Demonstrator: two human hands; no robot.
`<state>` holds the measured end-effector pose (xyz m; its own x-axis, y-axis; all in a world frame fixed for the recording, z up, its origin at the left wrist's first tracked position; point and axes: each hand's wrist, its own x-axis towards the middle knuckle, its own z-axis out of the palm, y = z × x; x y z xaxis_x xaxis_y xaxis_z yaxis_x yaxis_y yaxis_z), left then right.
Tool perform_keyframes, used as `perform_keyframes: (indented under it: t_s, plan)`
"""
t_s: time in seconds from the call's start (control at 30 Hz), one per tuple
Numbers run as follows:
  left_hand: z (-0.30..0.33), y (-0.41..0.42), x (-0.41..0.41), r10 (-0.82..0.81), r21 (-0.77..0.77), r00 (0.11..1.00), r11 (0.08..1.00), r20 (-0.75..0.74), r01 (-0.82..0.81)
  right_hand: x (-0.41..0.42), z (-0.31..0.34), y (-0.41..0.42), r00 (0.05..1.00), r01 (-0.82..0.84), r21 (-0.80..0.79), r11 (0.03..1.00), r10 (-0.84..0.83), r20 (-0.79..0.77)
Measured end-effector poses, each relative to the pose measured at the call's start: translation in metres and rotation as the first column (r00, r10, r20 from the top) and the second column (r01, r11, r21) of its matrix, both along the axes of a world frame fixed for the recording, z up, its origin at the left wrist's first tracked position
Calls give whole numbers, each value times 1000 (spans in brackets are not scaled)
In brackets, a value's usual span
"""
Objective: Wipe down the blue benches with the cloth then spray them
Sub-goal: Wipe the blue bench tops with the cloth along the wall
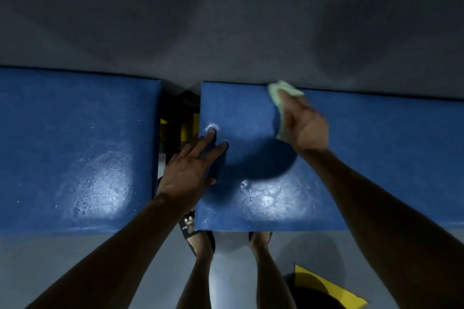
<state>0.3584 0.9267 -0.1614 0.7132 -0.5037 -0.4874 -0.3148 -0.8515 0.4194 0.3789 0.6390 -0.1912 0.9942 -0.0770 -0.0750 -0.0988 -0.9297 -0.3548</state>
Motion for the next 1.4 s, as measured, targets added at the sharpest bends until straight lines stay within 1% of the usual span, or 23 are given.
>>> perform_keyframes:
  t_s: [0.07, 0.13, 0.2, 0.27, 0.33, 0.4, 0.47, 0.5, 0.57, 0.63, 0.7, 0.77, 0.87, 0.93, 1.0, 1.03, 1.1, 1.17, 1.23, 1.27, 1.3, 1.33, 1.4]
  plan:
    - [0, 1, 3, -27, 11, 1000, 1000, -10, 27, -9, 5, -4, 947, 320, 5, 947, -320, 6]
    - [-1, 1, 4, -28, 11, 999, 1000, -25, 28, -4, 2, 28, 825, 565, 39, 824, -564, -19]
    - [-1, 1, 5, -32, 23, 999, 999, -22, 33, 9, 0, 74, 768, 639, 138, 757, -638, -55]
    - [0, 1, 6, -40, 32, 999, 999, -9, 40, 19, -3, 115, 887, 462, 125, 878, -455, -77]
    - [1, 2, 6, -52, 39, 999, 998, -9, 52, 19, 0, 132, 987, 159, 52, 986, -157, -39]
    - [-1, 3, 6, -54, 30, 999, 998, 0, 54, 12, 2, 108, 991, -132, -17, 991, 132, -14]
    - [-2, 4, 6, -48, 17, 999, 999, 7, 48, 3, 3, 58, 956, -290, -60, 955, 286, -59]
    - [-3, 5, 5, -44, 11, 999, 999, 11, 44, -5, 5, 31, 964, -255, -44, 966, 251, -84]
    - [-4, 5, 3, -35, -10, 999, 999, 24, 36, -20, 9, -11, 994, 86, -6, 996, -87, -59]
    - [-7, 5, 2, -24, -42, 999, 999, 40, 25, -27, 7, -16, 847, 527, -12, 850, -527, -66]
    - [-10, 6, 1, -10, -66, 999, 998, 53, 14, -33, 2, 21, 736, 674, 18, 738, -670, -101]
    - [-11, 6, 1, -17, -49, 999, 999, 47, 19, -44, -2, 79, 804, 595, 111, 796, -590, -72]
    - [-11, 5, 2, -44, -23, 998, 999, 39, 45, -73, -1, 144, 981, 191, 67, 979, -190, -29]
    - [-10, 6, 2, -40, -30, 998, 999, 51, 42, -82, 4, 128, 997, -71, 12, 997, 71, -19]
    - [-9, 6, 2, -16, -36, 999, 999, 42, 18, -89, 5, 78, 984, -177, -68, 982, 176, -22]
    - [-10, 5, 2, -9, -35, 999, 999, 33, 10, -93, 6, 50, 993, -116, -85, 990, 113, -38]
    - [-10, 3, 0, -4, -29, 1000, 1000, 29, 4, -106, 9, -5, 977, 188, -76, 979, -194, -82]
    - [-10, 1, -2, -4, -21, 999, 1000, 39, 5, -115, 12, -29, 842, 534, -97, 840, -538, -23]
    - [-9, 0, -4, 1, -4, 999, 1000, 39, 0, -115, 7, 1, 704, 699, -93, 709, -705, -88]
    - [-7, -2, -5, 9, 4, 999, 1000, 39, -9, -115, 7, 28, 676, 728, -54, 684, -729, -109]
    - [-6, -3, -6, 16, 10, 999, 1000, 40, -16, -117, 5, 60, 720, 692, 13, 722, -689, -86]
    - [-6, -3, -7, 19, 13, 999, 1000, 45, -20, -121, 2, 94, 818, 575, 71, 815, -575, -31]
    - [-8, -2, -8, 12, 16, 998, 1000, 67, -13, -139, -2, 143, 973, 231, 11, 973, -231, 26]
